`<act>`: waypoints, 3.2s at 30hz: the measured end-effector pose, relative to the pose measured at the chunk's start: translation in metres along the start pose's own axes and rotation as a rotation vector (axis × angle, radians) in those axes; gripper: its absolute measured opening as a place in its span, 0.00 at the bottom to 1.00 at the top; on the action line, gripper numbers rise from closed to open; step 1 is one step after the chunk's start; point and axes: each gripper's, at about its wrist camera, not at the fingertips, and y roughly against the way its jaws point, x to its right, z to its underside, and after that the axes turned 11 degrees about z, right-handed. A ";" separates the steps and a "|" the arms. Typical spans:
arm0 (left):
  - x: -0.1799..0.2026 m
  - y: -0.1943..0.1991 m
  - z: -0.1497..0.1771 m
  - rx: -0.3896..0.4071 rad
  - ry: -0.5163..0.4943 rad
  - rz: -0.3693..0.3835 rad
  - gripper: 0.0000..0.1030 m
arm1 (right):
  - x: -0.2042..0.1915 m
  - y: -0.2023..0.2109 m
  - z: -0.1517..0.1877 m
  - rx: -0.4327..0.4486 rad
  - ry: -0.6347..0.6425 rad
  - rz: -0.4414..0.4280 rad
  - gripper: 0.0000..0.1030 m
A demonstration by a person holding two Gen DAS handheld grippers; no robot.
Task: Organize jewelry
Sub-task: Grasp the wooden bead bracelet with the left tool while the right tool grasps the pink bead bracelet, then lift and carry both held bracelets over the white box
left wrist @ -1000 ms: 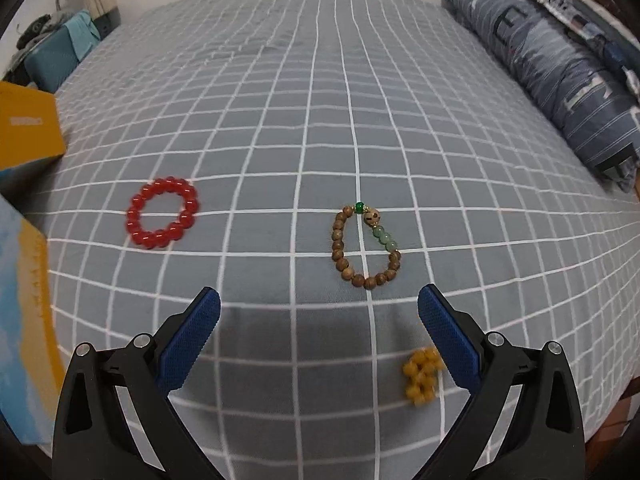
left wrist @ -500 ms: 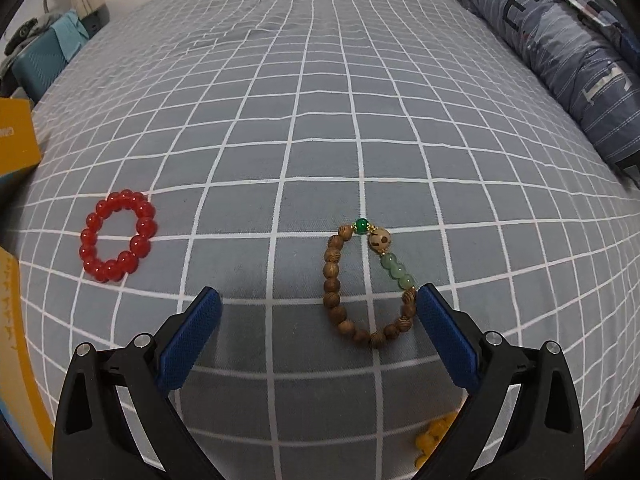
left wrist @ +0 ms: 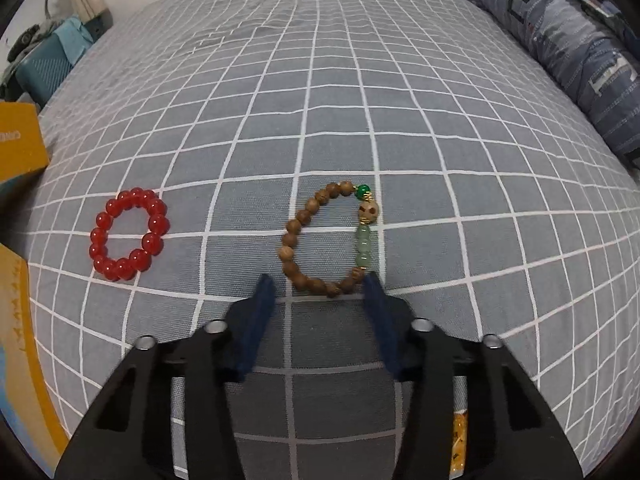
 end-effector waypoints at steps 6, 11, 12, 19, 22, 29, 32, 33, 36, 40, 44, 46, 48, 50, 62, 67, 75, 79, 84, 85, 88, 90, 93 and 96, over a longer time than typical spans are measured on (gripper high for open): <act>0.001 0.003 0.007 0.004 -0.017 0.011 0.12 | -0.006 0.002 0.002 0.013 0.020 0.013 0.18; -0.004 0.005 0.010 0.019 -0.021 0.016 0.07 | -0.004 0.002 0.002 0.014 0.014 0.008 0.18; -0.004 0.006 0.010 0.019 -0.021 0.017 0.07 | -0.004 0.002 0.002 0.016 0.014 0.010 0.18; -0.001 0.007 0.008 0.024 -0.026 0.007 0.07 | 0.000 0.003 -0.003 0.019 -0.012 -0.009 0.17; 0.001 0.012 0.011 0.026 -0.029 0.010 0.07 | 0.000 0.004 -0.003 0.024 -0.015 -0.010 0.15; -0.001 0.029 0.013 0.048 -0.035 0.021 0.07 | 0.000 0.012 -0.007 0.054 -0.029 -0.023 0.11; -0.002 0.039 0.016 0.059 -0.037 0.029 0.07 | -0.001 0.017 -0.011 0.070 -0.031 -0.026 0.11; -0.003 0.042 0.017 0.061 -0.037 0.031 0.07 | -0.002 0.019 -0.013 0.076 -0.034 -0.027 0.11; -0.004 0.053 0.020 0.070 -0.038 0.040 0.07 | -0.001 0.025 -0.017 0.092 -0.039 -0.029 0.11; -0.005 0.065 0.021 0.084 -0.040 0.044 0.07 | -0.001 0.032 -0.021 0.113 -0.041 -0.027 0.11; -0.008 0.081 0.026 0.089 -0.035 0.061 0.07 | -0.004 0.042 -0.026 0.137 -0.043 -0.025 0.11; -0.009 0.090 0.032 0.096 -0.039 0.071 0.07 | -0.006 0.046 -0.029 0.149 -0.044 -0.028 0.11; -0.011 0.103 0.040 0.110 -0.047 0.073 0.07 | -0.010 0.050 -0.034 0.160 -0.043 -0.031 0.11; -0.016 0.116 0.046 0.122 -0.046 0.079 0.07 | -0.015 0.054 -0.041 0.178 -0.042 -0.029 0.11; -0.073 0.198 0.083 0.219 -0.001 0.063 0.07 | -0.056 0.091 -0.085 0.270 -0.019 -0.030 0.11; -0.104 0.233 0.091 0.261 0.021 0.043 0.07 | -0.084 0.115 -0.102 0.307 0.001 -0.055 0.11; -0.167 0.282 0.109 0.317 0.097 -0.012 0.07 | -0.154 0.165 -0.122 0.388 0.076 -0.111 0.11; -0.205 0.303 0.124 0.336 0.150 -0.059 0.07 | -0.193 0.187 -0.123 0.419 0.118 -0.155 0.11; -0.254 0.326 0.143 0.359 0.231 -0.114 0.07 | -0.243 0.206 -0.123 0.441 0.182 -0.202 0.11; -0.264 0.330 0.148 0.365 0.246 -0.121 0.07 | -0.257 0.209 -0.122 0.442 0.200 -0.215 0.11; -0.288 0.338 0.160 0.369 0.287 -0.135 0.07 | -0.287 0.216 -0.117 0.436 0.231 -0.250 0.11; -0.307 0.341 0.168 0.367 0.314 -0.144 0.07 | -0.308 0.216 -0.112 0.435 0.258 -0.259 0.11; -0.328 0.339 0.179 0.356 0.337 -0.154 0.07 | -0.335 0.213 -0.106 0.419 0.291 -0.270 0.11; -0.344 0.332 0.186 0.332 0.362 -0.161 0.07 | -0.353 0.204 -0.102 0.400 0.312 -0.272 0.11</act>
